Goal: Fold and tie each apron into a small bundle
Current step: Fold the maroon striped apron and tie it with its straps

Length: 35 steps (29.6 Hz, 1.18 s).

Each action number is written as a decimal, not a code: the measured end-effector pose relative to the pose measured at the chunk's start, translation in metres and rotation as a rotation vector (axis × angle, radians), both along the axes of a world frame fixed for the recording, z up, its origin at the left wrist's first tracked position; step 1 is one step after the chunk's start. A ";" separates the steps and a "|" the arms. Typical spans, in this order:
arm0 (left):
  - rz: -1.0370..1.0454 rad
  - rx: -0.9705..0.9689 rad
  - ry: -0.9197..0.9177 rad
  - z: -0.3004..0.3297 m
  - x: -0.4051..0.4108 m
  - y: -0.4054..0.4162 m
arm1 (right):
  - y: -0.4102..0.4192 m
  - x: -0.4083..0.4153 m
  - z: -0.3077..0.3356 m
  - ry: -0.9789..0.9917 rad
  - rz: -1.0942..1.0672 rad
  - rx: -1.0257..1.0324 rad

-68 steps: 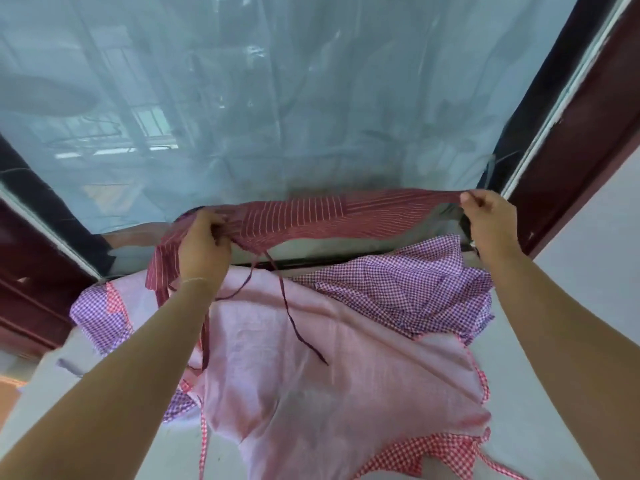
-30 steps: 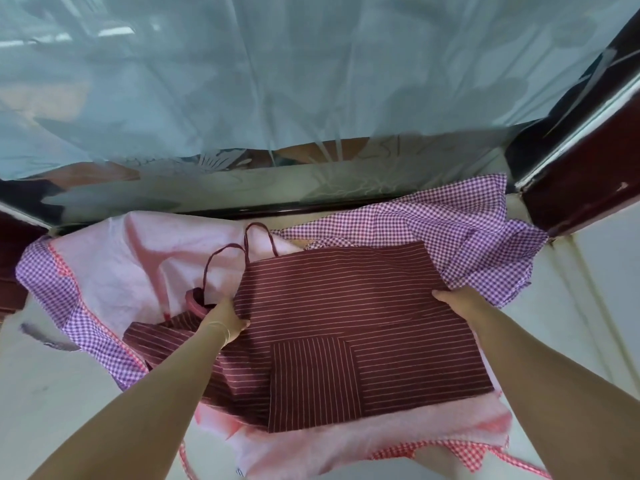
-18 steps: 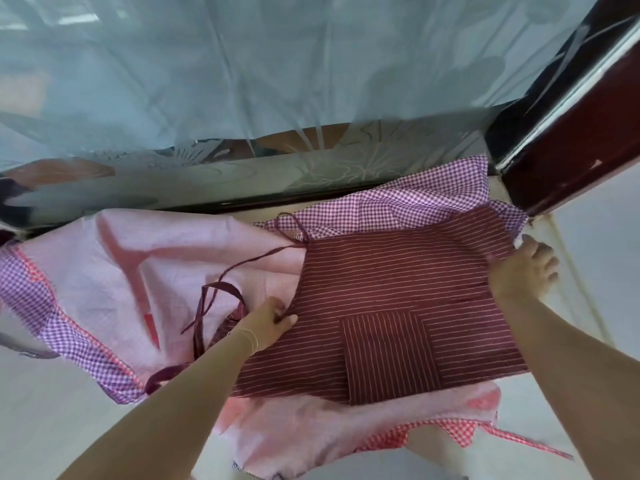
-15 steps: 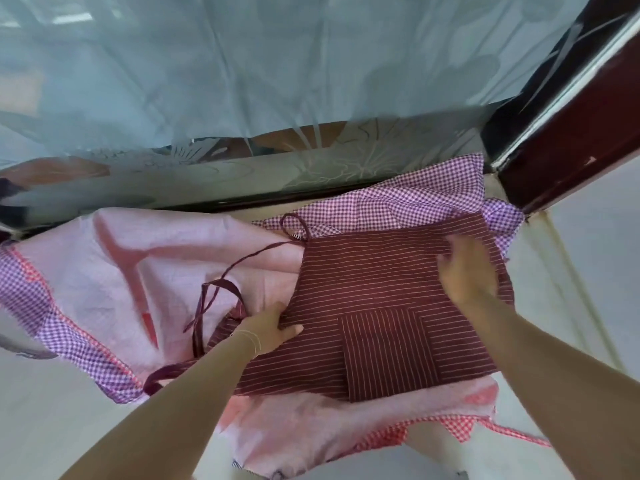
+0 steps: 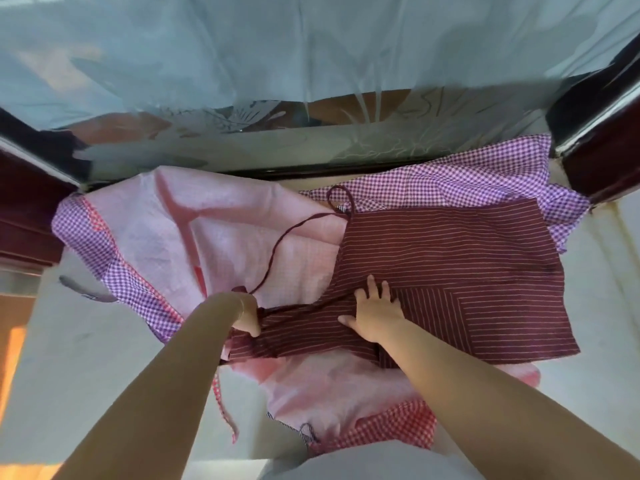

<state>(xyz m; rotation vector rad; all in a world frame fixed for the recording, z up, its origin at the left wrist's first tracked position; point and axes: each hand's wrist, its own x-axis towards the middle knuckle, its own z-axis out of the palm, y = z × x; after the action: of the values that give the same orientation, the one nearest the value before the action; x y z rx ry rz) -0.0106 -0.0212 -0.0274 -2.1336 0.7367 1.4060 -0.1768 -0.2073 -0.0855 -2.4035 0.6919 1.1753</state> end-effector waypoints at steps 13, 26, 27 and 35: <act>0.623 -0.574 0.243 0.048 0.009 0.105 | 0.031 0.002 0.004 -0.159 0.002 -0.257; 0.313 -0.655 0.146 0.078 0.015 0.099 | 0.108 0.030 0.023 -1.130 0.224 0.071; 0.223 -0.542 0.127 0.079 0.021 0.103 | 0.107 0.028 0.024 -1.122 0.213 0.074; -0.055 -0.885 -1.051 0.034 0.029 0.120 | 0.113 0.038 0.020 -0.751 0.046 0.224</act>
<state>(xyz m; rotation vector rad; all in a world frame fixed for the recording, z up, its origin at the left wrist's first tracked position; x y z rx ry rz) 0.0181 0.0988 0.0070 -2.9404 1.0038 -0.3037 -0.1384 -0.0943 -0.0654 -2.4045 0.2437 0.2705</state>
